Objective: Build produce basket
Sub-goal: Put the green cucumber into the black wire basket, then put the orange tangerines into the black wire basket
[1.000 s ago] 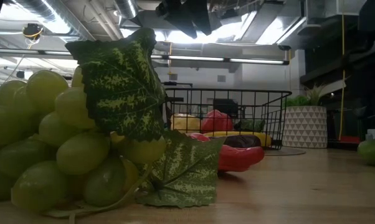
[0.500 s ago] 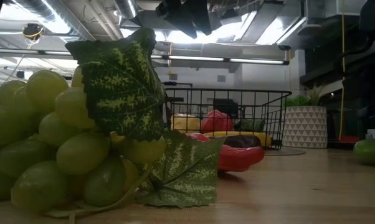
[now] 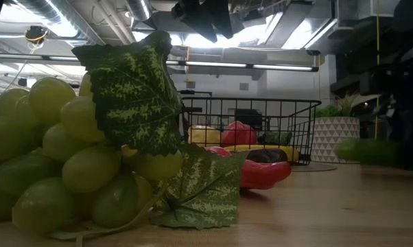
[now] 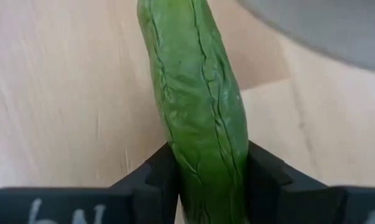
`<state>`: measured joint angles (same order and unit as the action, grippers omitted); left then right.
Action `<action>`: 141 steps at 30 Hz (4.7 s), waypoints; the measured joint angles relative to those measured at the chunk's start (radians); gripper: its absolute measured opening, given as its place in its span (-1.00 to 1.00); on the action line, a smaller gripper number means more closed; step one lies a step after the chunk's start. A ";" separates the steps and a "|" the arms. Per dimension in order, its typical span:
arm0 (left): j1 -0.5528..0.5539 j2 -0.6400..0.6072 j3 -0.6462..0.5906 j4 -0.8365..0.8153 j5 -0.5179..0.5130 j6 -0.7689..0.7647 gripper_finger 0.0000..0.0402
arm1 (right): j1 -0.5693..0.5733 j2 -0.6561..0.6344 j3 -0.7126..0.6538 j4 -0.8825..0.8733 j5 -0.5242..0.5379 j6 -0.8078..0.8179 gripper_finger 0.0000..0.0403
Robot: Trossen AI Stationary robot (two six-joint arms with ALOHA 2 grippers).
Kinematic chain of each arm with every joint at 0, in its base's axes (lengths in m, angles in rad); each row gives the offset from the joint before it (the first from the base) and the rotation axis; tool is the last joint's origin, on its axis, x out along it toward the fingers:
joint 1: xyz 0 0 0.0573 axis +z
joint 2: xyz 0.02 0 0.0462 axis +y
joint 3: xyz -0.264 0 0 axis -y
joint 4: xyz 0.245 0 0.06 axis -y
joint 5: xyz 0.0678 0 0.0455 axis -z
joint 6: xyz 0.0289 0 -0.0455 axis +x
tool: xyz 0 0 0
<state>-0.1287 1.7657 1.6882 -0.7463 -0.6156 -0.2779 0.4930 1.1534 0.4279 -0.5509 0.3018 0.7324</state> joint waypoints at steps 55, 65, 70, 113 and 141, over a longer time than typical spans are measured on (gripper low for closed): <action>0.000 0.000 0.000 0.004 0.000 0.000 0.32 | -0.542 -0.003 0.283 0.599 0.428 -1.029 -0.37; 0.000 0.000 0.000 0.004 0.000 0.000 0.32 | -0.702 -0.003 0.283 0.620 -0.087 -0.892 -0.37; 0.000 0.000 0.000 0.003 0.000 0.000 0.32 | -0.707 -0.003 0.283 0.621 -0.085 -0.894 -0.37; 0.000 0.000 0.000 0.004 0.000 0.000 0.32 | -0.671 -0.002 0.280 0.497 -0.432 -0.638 0.58; 0.000 0.000 0.000 0.003 0.000 0.000 0.32 | -0.074 0.000 0.265 0.077 -0.559 -0.439 0.58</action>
<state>-0.1291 1.7657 1.6882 -0.7429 -0.6155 -0.2775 0.4186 1.1530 0.6926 -0.4737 -0.2570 0.2930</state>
